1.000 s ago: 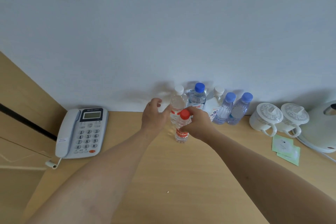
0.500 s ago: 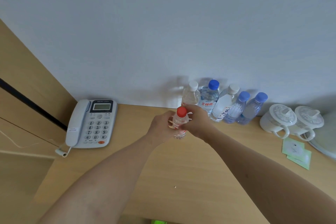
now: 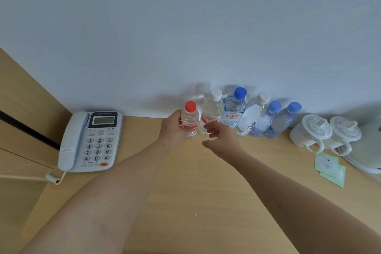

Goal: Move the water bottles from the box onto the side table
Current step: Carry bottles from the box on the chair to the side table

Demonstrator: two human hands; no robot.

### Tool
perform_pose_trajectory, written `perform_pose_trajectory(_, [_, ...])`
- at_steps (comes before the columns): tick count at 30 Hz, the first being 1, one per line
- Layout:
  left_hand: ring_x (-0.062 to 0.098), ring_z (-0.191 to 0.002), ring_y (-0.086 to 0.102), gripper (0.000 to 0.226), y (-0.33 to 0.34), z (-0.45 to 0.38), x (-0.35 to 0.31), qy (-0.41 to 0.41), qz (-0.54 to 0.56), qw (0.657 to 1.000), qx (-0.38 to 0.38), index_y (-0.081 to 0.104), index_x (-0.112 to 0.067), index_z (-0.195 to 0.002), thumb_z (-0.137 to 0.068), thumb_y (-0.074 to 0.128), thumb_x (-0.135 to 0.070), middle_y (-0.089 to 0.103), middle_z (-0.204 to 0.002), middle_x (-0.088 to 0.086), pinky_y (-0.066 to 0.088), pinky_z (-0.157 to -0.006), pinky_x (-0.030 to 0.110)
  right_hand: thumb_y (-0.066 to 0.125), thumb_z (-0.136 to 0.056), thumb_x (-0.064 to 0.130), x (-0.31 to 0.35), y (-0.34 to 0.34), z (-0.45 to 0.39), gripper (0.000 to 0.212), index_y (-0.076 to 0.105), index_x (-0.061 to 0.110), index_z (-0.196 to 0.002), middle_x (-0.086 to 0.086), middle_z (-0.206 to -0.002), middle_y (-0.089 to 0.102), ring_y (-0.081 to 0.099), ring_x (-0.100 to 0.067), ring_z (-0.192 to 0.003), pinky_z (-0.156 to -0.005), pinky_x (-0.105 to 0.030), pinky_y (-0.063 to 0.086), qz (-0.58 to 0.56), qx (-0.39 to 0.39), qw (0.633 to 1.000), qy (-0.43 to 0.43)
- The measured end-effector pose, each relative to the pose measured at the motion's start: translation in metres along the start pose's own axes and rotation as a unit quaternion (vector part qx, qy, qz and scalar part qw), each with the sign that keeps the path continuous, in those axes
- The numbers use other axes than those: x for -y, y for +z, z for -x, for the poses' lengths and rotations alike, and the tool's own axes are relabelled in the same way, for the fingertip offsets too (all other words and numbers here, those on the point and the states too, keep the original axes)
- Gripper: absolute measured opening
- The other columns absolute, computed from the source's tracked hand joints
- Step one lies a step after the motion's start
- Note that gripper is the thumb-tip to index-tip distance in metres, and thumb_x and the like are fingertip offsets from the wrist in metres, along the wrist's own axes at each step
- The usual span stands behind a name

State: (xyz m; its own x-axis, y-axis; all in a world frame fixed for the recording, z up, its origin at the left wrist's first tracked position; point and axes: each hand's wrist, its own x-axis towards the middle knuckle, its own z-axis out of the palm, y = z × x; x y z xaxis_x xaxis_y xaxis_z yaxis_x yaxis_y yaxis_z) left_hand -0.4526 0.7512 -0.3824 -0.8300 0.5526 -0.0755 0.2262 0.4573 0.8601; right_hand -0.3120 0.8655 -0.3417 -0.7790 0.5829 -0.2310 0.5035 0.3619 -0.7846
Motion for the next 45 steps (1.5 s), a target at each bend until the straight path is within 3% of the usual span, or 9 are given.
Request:
perform_pose_trajectory(10, [0.014,-0.092,0.067,0.045,0.010,-0.018,-0.002,-0.014,0.004,1.000,-0.016,0.063,-0.018,-0.116,-0.076,0.084,-0.019,0.071,-0.103,-0.006,0.051,-0.083,0.026,0.078,-0.071,0.009,-0.010,0.002,-0.008,0.047,0.068,0.022,-0.115,0.002,-0.104,0.068,0.065,-0.016,-0.094,-0.089,-0.035,0.053,0.011,-0.009,1.000,0.022])
perform_pose_trajectory(20, [0.013,-0.091,0.065,0.046,0.010,-0.025,-0.005,-0.030,-0.011,0.999,-0.009,0.060,-0.019,-0.116,-0.077,0.085,-0.022,0.067,-0.099,-0.009,0.044,-0.074,0.019,0.079,-0.072,0.014,-0.009,0.005,-0.013,0.047,0.067,0.023,-0.116,0.005,-0.103,0.066,0.063,-0.012,-0.093,-0.086,-0.031,0.053,0.023,-0.003,0.999,0.027])
perform_pose_trajectory(23, [0.018,-0.100,0.066,0.050,0.009,-0.024,-0.004,-0.034,-0.026,0.999,-0.006,0.059,-0.019,-0.118,-0.076,0.086,-0.025,0.067,-0.107,-0.005,0.046,-0.080,0.025,0.078,-0.073,0.014,-0.009,0.004,-0.013,0.047,0.066,0.024,-0.117,0.005,-0.105,0.066,0.063,-0.012,-0.093,-0.087,-0.031,0.053,0.026,-0.001,0.999,0.029])
perform_pose_trajectory(26, [0.022,-0.115,0.060,0.067,0.004,-0.019,-0.003,-0.046,-0.054,0.997,-0.002,0.054,-0.017,-0.131,-0.074,0.087,-0.032,0.062,-0.129,0.002,0.048,-0.094,0.032,0.078,-0.074,0.015,-0.010,0.003,-0.012,0.047,0.066,0.023,-0.119,0.005,-0.106,0.066,0.062,-0.013,-0.094,-0.089,-0.033,0.053,0.037,-0.002,0.999,0.029])
perform_pose_trajectory(29, [0.024,-0.125,0.055,0.076,-0.004,-0.011,0.000,-0.060,-0.096,0.994,0.005,0.051,-0.015,-0.138,-0.073,0.086,-0.034,0.058,-0.138,0.006,0.044,-0.098,0.032,0.077,-0.075,0.017,-0.009,0.004,-0.010,0.047,0.065,0.022,-0.121,0.003,-0.109,0.067,0.061,-0.013,-0.095,-0.089,-0.032,0.052,0.053,-0.006,0.998,0.023])
perform_pose_trajectory(35, [0.025,-0.135,0.045,0.075,-0.017,0.011,0.001,-0.041,-0.151,0.988,-0.003,0.048,-0.018,-0.142,-0.079,0.080,-0.044,0.051,-0.146,0.006,0.041,-0.106,0.036,0.073,-0.082,0.038,-0.002,0.007,-0.003,0.054,0.059,0.021,-0.131,-0.001,-0.120,0.063,0.059,-0.020,-0.108,-0.088,-0.032,0.047,0.132,-0.027,0.991,-0.009])
perform_pose_trajectory(40, [0.025,-0.140,0.036,0.075,-0.019,0.029,-0.006,0.002,-0.182,0.983,-0.006,0.046,-0.018,-0.144,-0.082,0.075,-0.046,0.045,-0.149,0.005,0.036,-0.110,0.036,0.071,-0.084,0.039,-0.003,0.003,0.018,0.062,0.051,0.022,-0.139,-0.007,-0.131,0.056,0.052,-0.026,-0.122,-0.098,-0.039,0.045,0.166,-0.054,0.984,-0.021])
perform_pose_trajectory(45, [0.028,-0.135,0.040,0.071,-0.010,0.053,-0.024,0.060,-0.209,0.976,0.010,0.047,-0.022,-0.142,-0.081,0.076,-0.043,0.047,-0.144,0.007,0.041,-0.108,0.041,0.071,-0.084,0.041,-0.012,-0.016,0.047,0.068,0.045,0.022,-0.144,-0.007,-0.138,0.051,0.044,-0.029,-0.129,-0.102,-0.039,0.040,0.202,-0.086,0.976,0.004])
